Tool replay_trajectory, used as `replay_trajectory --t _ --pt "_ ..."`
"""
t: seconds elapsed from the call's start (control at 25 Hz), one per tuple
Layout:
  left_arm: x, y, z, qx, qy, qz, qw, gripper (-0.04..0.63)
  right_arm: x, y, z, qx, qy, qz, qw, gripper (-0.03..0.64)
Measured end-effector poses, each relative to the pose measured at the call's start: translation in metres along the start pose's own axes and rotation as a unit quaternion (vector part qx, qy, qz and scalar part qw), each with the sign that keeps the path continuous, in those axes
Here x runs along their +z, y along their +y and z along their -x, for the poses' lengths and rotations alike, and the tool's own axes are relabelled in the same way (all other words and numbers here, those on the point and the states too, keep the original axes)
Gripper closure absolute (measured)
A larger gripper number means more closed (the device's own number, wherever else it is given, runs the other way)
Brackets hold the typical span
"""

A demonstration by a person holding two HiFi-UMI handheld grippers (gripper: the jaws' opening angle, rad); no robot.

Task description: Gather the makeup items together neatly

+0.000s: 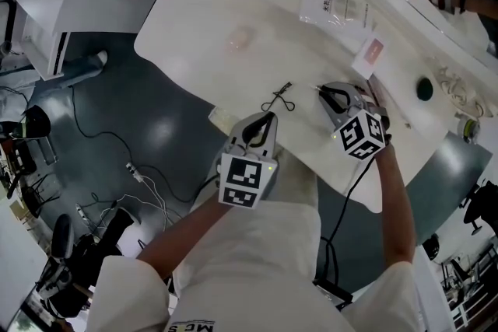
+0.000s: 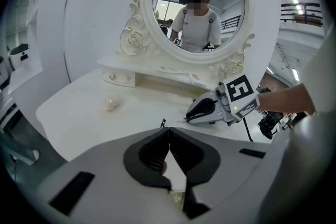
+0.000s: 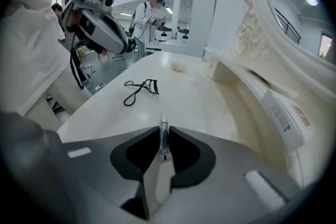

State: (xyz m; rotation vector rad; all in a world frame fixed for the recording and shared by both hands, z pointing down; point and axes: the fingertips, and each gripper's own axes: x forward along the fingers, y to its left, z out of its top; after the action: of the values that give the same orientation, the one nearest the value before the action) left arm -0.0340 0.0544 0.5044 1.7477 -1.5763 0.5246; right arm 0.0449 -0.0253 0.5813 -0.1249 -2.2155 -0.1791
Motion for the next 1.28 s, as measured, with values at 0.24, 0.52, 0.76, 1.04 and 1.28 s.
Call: replay_trajectory --t 0.24,0.52,0.76,1.04,1.28 --pt "0.004 -0.003 0.001 -0.005 -0.001 -0.006 1.0000 0.586 0.006 -0.003 0.006 -0.011 -0.022 -0.044 0.999 0.576" --pt "0.007 -0.005 0.000 -0.011 0.000 -0.017 0.9998 0.586 0.014 0.000 0.016 -0.032 -0.034 -0.100 0.994 0.588" --pt "0.008 -0.006 0.002 -0.021 0.002 -0.029 0.9994 0.586 0.016 0.003 0.022 -0.062 -0.042 -0.148 0.986 0.589" --pt "0.008 -0.005 0.002 -0.034 0.011 -0.032 0.9988 0.586 0.020 0.011 0.034 -0.096 -0.052 -0.216 0.970 0.589" --pt "0.007 -0.009 0.004 -0.051 0.015 -0.046 0.9975 0.586 0.016 0.016 0.044 -0.127 -0.063 -0.265 0.954 0.589"
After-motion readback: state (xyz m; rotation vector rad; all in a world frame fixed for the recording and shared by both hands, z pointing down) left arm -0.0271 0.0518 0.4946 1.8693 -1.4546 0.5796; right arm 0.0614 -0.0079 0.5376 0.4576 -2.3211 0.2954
